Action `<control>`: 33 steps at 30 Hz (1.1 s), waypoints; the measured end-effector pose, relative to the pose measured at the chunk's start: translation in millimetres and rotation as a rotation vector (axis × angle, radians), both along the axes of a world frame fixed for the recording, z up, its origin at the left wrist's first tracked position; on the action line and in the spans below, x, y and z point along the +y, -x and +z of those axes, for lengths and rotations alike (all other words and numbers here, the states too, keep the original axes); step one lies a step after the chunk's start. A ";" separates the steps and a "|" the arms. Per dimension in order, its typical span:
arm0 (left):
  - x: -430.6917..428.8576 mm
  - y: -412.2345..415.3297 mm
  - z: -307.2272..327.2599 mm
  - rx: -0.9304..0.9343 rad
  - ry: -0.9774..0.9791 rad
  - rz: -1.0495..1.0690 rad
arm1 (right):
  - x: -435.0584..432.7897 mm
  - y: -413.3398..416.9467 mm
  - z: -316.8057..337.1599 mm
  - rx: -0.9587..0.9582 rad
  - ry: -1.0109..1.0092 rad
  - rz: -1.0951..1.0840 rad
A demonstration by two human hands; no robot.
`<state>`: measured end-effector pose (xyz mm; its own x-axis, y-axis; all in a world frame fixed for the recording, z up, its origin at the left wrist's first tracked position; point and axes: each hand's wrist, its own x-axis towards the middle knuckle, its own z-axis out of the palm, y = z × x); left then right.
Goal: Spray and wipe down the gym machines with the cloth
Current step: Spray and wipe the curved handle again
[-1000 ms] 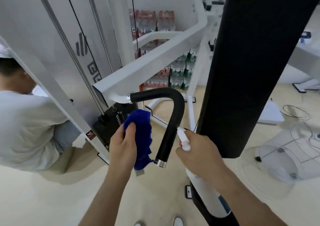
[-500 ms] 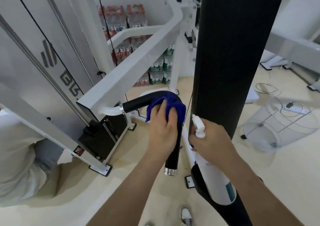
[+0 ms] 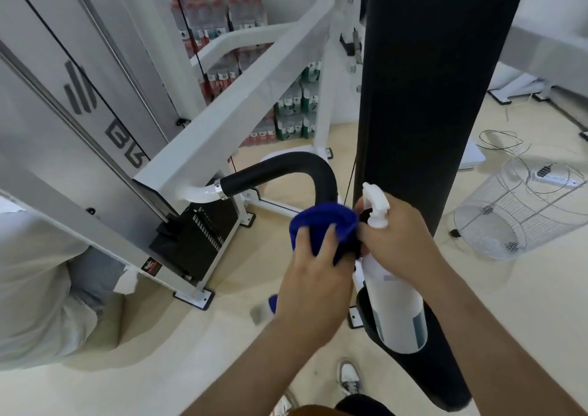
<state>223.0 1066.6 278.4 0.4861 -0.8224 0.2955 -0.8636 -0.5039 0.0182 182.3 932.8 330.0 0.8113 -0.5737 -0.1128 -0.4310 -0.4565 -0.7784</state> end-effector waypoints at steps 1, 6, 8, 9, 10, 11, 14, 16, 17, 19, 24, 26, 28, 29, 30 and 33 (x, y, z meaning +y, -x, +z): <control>-11.2 -10.7 4.1 -0.039 -0.022 0.003 | -1.2 1.4 1.1 -0.014 -0.018 -0.002; -57.6 -70.2 31.8 -0.002 -0.014 0.129 | -14.1 9.7 3.1 -0.013 -0.073 -0.035; -62.5 -86.2 50.2 -0.035 -0.049 0.146 | -16.9 10.4 2.1 -0.005 -0.067 -0.033; -60.8 -91.8 58.2 -0.022 -0.084 0.123 | -18.7 11.0 1.8 -0.001 -0.071 -0.032; -55.1 -96.4 63.8 0.017 -0.130 0.070 | -19.9 11.1 2.4 0.002 -0.080 -0.031; -48.3 -98.8 68.0 0.081 -0.186 -0.005 | -22.3 11.8 2.8 0.004 -0.093 -0.030; -28.1 -99.4 71.7 0.193 -0.289 -0.219 | -26.0 9.4 4.2 0.004 -0.125 -0.023; -22.3 -93.0 65.8 0.153 -0.268 -0.305 | -27.3 5.7 4.8 -0.006 -0.129 -0.008; -22.5 -90.3 61.9 0.089 -0.242 -0.352 | -28.1 4.0 5.3 -0.011 -0.134 0.003; -29.4 -93.3 52.7 -0.089 -0.213 -0.459 | -33.2 1.1 7.4 -0.016 -0.157 0.029; -53.9 -113.5 54.9 -0.127 -0.295 -0.624 | -47.4 -1.0 11.3 0.032 -0.187 0.059; -65.5 -119.7 61.4 -0.124 -0.356 -0.560 | -50.3 -1.2 11.4 0.053 -0.177 0.089; -77.0 -130.5 68.7 -0.058 -0.363 -0.357 | -51.9 -1.3 11.4 0.075 -0.174 0.108; -81.4 -137.8 69.9 -0.006 -0.347 -0.251 | -52.6 -1.3 11.1 0.082 -0.178 0.108; -83.8 -145.0 70.4 0.060 -0.331 -0.152 | -52.9 -1.3 10.8 0.082 -0.183 0.106; -73.5 -153.0 62.7 0.216 -0.169 0.025 | -52.2 -2.2 9.3 0.083 -0.194 0.114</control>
<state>376.0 993.1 341.1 0.5438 -0.8381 0.0429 -0.8360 -0.5366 0.1144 184.5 880.6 339.2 0.8530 -0.4398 -0.2810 -0.4512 -0.3508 -0.8206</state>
